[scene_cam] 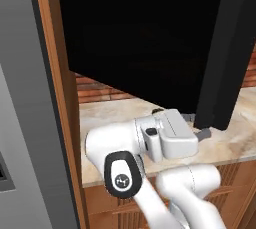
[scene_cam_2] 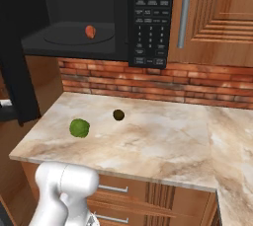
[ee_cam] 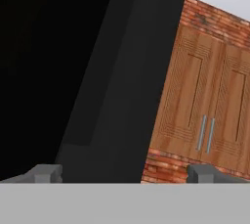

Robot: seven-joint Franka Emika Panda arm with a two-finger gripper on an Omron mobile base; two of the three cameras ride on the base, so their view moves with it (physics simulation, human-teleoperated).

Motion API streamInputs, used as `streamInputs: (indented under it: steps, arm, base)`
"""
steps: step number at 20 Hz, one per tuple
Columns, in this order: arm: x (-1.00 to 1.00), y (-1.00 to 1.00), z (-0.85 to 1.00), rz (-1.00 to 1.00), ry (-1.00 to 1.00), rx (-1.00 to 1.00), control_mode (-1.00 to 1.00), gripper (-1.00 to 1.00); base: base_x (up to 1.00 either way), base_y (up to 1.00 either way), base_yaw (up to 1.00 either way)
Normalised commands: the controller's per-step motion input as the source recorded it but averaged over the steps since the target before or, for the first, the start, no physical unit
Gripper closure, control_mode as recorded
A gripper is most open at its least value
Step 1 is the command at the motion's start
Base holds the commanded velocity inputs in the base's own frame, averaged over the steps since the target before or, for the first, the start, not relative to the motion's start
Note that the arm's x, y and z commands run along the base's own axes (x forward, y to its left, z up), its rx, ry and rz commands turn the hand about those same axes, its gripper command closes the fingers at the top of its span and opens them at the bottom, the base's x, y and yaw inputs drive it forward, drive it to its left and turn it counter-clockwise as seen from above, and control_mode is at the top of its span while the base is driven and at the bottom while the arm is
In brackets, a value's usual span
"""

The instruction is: Close the microwave door.

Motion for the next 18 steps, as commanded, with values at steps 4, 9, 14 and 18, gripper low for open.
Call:
streamInputs:
  steps: [4, 9, 14, 18]
  arm:
    - [0.34, -0.79, 0.00, 0.16, -0.01, 0.06, -1.00, -1.00]
    - [0.45, -0.87, 0.00, 0.31, 0.00, 0.10, -1.00, -1.00]
    - [0.27, -0.63, 0.05, 0.38, 0.00, 0.09, -1.00, -1.00]
    - [0.21, -0.44, 0.07, 0.45, 0.00, 0.08, -1.00, -1.00]
  base:
    - [0.00, 0.00, 0.00]
    - [0.00, 0.00, 0.00]
    - [0.00, 0.00, 0.00]
    - [0.00, 0.00, 0.00]
